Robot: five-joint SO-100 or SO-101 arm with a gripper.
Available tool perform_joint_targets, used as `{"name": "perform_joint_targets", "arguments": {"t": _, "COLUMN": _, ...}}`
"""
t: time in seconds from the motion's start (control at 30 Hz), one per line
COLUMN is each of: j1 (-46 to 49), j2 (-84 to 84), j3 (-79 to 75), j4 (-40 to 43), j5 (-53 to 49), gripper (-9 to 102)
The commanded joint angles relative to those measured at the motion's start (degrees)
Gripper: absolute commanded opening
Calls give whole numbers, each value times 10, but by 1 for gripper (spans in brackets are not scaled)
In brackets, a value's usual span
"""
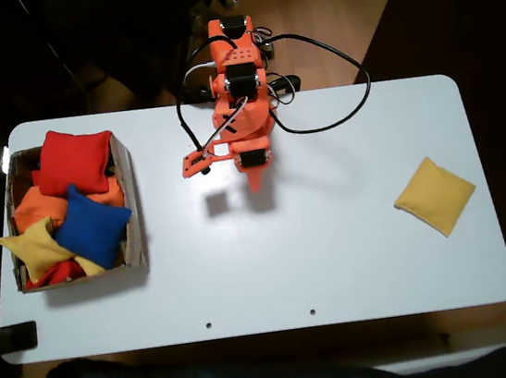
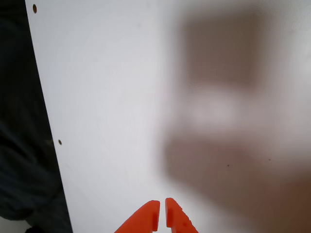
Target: Grasp a bag and put it in the box.
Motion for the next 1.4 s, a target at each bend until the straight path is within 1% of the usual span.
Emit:
{"name": "perform_joint_targets", "arguments": {"t": 0.0, "j1": 0, "j2": 4, "j3": -7, "j4": 2, "j5": 2, "gripper": 0}}
{"name": "perform_joint_targets", "arguments": {"t": 0.6, "j1": 0, "j2": 4, "j3": -7, "j4": 2, "j5": 2, "gripper": 0}}
{"name": "perform_joint_targets", "arguments": {"t": 0.73, "j1": -20, "j2": 4, "j3": -7, "j4": 2, "j5": -12, "gripper": 0}}
{"name": "perform_joint_targets", "arguments": {"t": 1.17, "j1": -20, "j2": 4, "j3": -7, "j4": 2, "j5": -13, "gripper": 0}}
{"name": "perform_joint_targets", "arguments": {"t": 1.37, "j1": -22, "j2": 4, "j3": -4, "j4": -17, "j5": -5, "gripper": 0}}
